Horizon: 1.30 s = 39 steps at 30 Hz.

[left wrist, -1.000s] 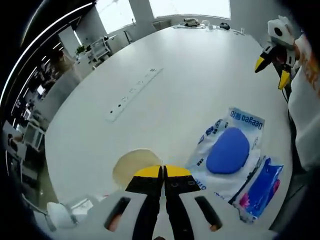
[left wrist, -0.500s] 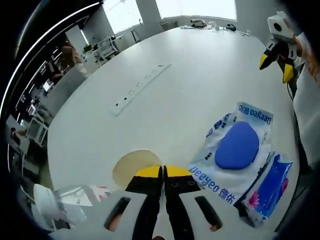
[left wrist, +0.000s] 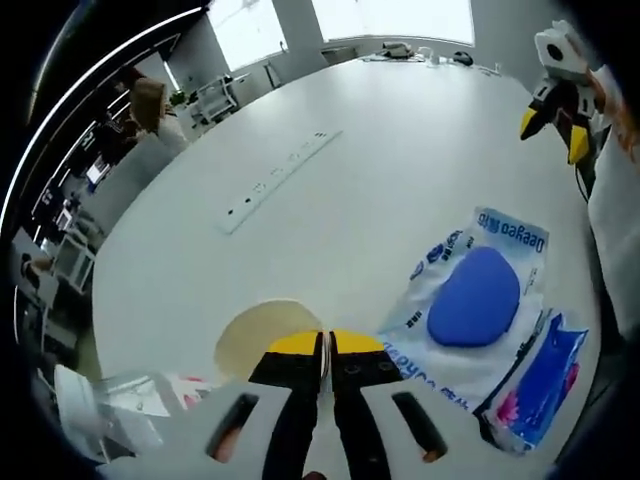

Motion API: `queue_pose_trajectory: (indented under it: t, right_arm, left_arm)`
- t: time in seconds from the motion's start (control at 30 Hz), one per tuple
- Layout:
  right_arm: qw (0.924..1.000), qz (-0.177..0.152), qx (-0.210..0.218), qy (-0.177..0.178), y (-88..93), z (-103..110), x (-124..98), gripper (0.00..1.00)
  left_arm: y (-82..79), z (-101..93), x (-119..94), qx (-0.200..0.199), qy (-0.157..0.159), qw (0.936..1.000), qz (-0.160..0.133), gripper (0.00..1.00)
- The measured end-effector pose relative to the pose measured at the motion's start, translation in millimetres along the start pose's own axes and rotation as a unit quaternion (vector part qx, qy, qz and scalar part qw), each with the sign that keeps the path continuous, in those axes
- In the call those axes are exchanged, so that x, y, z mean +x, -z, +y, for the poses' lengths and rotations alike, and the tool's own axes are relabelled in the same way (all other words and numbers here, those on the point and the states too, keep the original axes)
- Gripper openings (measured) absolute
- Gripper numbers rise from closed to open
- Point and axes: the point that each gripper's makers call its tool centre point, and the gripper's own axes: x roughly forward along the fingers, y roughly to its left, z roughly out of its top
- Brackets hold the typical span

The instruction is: Arrange the tabletop items into an orderly group along one side of the table until the central work area is clear of visible clutter.

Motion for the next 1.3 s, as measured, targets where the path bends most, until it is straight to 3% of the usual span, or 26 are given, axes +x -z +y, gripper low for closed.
queue_pose_trajectory:
  t: [0.33,0.5,0.6,0.73,0.97,1.1,1.3]
  right_arm:
    - [0.9999,-0.003,0.011,0.000,0.4,-1.3,-2.2,0.43]
    - [0.9999,-0.010,0.009,-0.001,-1.8,2.1,-6.0,0.44]
    - [0.9998,-0.016,0.009,-0.002,-2.8,4.9,-9.5,0.44]
    - [0.9997,-0.021,0.007,-0.006,-2.4,10.8,-14.0,0.44]
    - [0.9994,-0.031,0.001,-0.018,-1.0,25.5,-20.4,0.44]
    - [0.9990,-0.037,-0.003,-0.027,-0.6,34.4,-24.3,0.45]
    - [0.9983,-0.046,-0.005,-0.035,-0.7,42.1,-30.4,0.46]
  left_arm:
    - [-4.6,7.2,-7.1,-0.014,-0.027,0.9995,-0.008,0.22]
    - [-11.7,11.2,-24.8,-0.043,-0.073,0.9959,-0.034,0.38]
    - [-10.9,9.1,-42.0,-0.093,-0.106,0.9882,-0.058,0.51]
    - [-3.6,-1.1,-62.8,-0.167,-0.127,0.9740,-0.085,0.61]
    - [22.9,-31.8,-96.1,-0.252,-0.150,0.9521,-0.085,0.72]
    - [29.9,-48.8,-109.5,-0.270,-0.156,0.9461,-0.086,0.80]
    - [35.2,-73.3,-123.8,-0.298,-0.167,0.9348,-0.098,0.83]
